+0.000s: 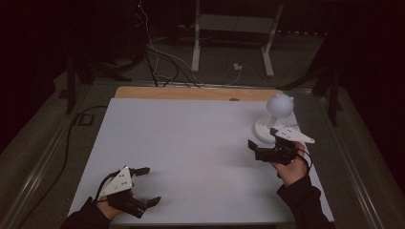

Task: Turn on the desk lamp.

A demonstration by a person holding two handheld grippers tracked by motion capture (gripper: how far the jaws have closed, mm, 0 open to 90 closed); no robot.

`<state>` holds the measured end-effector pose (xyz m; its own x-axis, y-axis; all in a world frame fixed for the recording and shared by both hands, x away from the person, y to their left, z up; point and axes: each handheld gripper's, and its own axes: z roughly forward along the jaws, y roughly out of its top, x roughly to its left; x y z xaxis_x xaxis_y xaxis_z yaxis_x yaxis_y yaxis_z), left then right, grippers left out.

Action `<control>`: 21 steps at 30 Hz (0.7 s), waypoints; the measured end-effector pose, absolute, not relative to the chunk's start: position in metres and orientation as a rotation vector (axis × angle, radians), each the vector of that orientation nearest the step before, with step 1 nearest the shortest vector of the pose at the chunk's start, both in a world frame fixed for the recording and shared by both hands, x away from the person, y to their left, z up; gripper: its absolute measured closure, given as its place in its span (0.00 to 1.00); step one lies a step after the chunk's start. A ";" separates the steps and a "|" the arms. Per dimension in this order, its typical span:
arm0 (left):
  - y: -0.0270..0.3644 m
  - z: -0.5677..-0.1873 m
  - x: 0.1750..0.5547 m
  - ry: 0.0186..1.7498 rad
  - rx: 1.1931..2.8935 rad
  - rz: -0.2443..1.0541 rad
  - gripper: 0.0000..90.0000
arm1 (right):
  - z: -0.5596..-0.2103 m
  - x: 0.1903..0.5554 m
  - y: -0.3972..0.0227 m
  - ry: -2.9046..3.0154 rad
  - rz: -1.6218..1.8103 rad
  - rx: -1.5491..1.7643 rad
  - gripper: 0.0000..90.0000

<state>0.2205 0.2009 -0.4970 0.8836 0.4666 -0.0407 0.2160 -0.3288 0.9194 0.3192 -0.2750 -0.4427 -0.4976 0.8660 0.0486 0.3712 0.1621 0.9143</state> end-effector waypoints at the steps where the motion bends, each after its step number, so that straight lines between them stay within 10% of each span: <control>1: 0.201 -0.497 0.220 0.503 1.923 0.278 0.00 | -0.443 0.321 -0.275 1.930 1.305 1.187 0.00; 21: 0.201 -0.497 0.221 0.504 1.920 0.276 0.00 | -0.457 0.353 -0.276 1.686 1.150 1.361 0.00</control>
